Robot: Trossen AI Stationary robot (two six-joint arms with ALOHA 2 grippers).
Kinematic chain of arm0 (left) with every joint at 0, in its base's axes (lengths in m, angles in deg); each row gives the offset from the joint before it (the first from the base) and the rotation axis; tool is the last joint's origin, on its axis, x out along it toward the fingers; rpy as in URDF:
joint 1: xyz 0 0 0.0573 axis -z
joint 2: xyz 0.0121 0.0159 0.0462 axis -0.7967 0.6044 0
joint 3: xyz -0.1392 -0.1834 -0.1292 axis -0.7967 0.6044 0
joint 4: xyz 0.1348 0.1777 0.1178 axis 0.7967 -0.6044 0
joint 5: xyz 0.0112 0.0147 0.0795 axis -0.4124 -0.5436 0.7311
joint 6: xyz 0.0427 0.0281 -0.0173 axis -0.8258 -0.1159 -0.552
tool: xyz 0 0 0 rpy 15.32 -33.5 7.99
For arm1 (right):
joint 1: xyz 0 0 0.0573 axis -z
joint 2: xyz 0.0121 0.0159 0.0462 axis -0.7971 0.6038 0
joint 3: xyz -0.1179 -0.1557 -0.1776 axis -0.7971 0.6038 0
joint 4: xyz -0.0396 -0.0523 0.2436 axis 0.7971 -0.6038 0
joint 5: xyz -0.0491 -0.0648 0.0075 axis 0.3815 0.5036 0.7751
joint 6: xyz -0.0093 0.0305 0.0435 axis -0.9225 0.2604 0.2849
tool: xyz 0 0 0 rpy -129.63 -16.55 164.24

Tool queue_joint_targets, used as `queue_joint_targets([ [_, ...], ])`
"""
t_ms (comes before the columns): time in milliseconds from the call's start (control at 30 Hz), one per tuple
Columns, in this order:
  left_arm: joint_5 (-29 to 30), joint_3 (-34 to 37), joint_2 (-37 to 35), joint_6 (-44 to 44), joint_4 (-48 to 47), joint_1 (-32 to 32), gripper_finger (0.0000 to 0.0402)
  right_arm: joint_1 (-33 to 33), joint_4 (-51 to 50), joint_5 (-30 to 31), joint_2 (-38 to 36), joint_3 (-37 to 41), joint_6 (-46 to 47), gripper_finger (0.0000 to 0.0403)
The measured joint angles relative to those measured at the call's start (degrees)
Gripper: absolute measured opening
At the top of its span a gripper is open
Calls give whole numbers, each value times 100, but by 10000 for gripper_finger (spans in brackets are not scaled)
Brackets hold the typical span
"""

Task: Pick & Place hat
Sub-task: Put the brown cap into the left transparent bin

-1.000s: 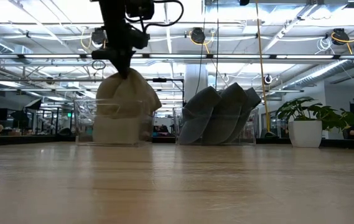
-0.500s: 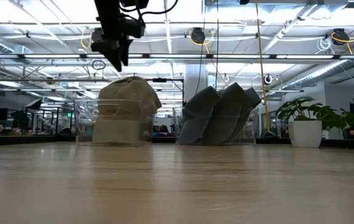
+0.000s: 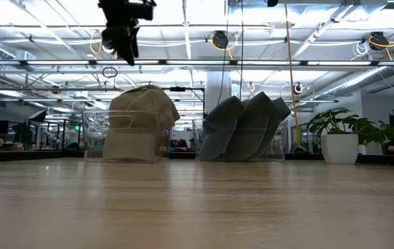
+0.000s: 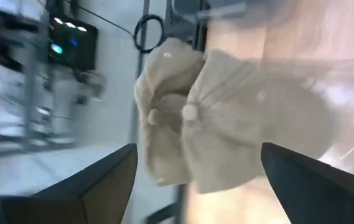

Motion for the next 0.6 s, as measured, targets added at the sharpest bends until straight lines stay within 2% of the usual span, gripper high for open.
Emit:
queue_joint_targets([
  [100,-541,3,-191,1039,-107,-44,351,0,-4,-7,0,0,1,288],
  [233,-1226,2,-634,1982,-31,-116,351,0,-7,-9,0,0,2,288],
  [433,-2013,2,-1422,2706,4,-128,351,0,-24,-12,0,0,0,288],
  [600,-2262,2,-2028,3198,-34,24,351,0,-13,-9,0,0,0,288],
])
